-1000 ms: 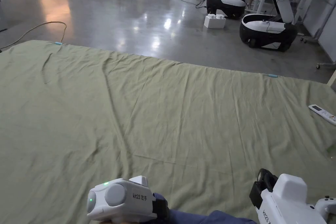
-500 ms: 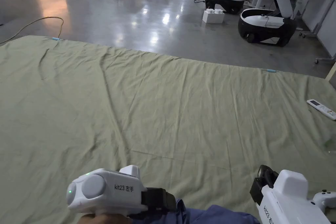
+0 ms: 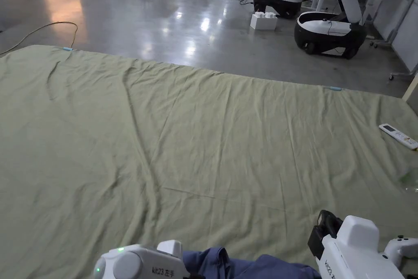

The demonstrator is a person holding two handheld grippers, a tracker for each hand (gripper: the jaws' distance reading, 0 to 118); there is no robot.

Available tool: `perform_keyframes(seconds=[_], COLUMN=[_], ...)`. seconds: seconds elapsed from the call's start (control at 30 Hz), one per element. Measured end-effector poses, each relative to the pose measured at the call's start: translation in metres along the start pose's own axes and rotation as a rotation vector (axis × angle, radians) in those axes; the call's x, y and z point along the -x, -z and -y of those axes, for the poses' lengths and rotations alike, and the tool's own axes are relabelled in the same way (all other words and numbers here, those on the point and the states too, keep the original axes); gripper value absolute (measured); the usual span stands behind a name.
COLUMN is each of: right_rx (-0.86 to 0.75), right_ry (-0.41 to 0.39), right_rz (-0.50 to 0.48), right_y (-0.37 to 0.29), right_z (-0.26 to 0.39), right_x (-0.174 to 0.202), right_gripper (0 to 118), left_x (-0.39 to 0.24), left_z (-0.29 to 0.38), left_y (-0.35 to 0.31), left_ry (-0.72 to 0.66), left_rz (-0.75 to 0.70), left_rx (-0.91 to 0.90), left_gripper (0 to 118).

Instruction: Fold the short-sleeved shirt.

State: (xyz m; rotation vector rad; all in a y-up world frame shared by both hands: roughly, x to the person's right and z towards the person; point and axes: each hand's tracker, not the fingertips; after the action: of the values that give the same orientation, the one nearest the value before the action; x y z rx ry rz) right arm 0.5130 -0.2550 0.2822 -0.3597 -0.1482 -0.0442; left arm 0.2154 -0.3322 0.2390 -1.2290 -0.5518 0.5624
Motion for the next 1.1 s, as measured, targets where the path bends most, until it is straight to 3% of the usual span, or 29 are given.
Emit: perform_keyframes(seconds=[0.13, 0.27, 0.4, 0.43, 0.5, 0.57, 0.6, 0.63, 0.93, 1.03, 1.1], right_rx=[0.008, 0.015, 0.017, 0.018, 0.012, 0.009, 0.008, 0.008, 0.004, 0.010, 0.012], right_ry=[-0.001, 0.000, -0.001, 0.000, 0.002, -0.005, -0.007, -0.009, -0.019, -0.019, -0.017], right_rz=[0.004, 0.006, 0.003, 0.000, -0.005, -0.010, -0.014, -0.017, -0.021, -0.026, -0.028], right_y=[-0.002, -0.003, -0.002, -0.002, -0.004, -0.004, -0.004, -0.004, -0.004, -0.002, -0.001], right_z=[0.002, 0.005, 0.006, 0.006, 0.005, 0.004, 0.003, 0.003, -0.001, 0.000, 0.001], right_x=[-0.002, -0.003, -0.001, -0.001, 0.001, 0.002, 0.003, 0.003, 0.005, 0.007, 0.008], right_gripper=[3, 3, 3, 3, 3, 3, 3, 3, 3, 3, 3], left_x=[-0.001, 0.005, -0.002, -0.002, 0.000, 0.006, 0.010, 0.015, 0.115, 0.142, 0.155], left_z=[0.015, 0.022, 0.021, 0.019, 0.014, 0.006, 0.001, -0.003, -0.033, -0.035, -0.033], left_y=[0.026, 0.030, 0.022, 0.017, 0.000, -0.021, -0.034, -0.045, -0.111, -0.108, -0.100], left_ry=[0.014, -0.031, 0.017, 0.018, 0.017, 0.029, 0.039, 0.043, -0.020, -0.103, -0.155], left_rz=[-0.069, -0.054, -0.058, -0.052, -0.023, 0.002, 0.006, 0.004, -0.135, -0.099, 0.010], left_rx=[0.019, -0.019, -0.021, -0.023, -0.056, -0.106, -0.138, -0.159, -0.250, -0.198, -0.166], left_gripper=[17, 17, 19, 22, 43, 48, 61, 66, 74, 74, 74])
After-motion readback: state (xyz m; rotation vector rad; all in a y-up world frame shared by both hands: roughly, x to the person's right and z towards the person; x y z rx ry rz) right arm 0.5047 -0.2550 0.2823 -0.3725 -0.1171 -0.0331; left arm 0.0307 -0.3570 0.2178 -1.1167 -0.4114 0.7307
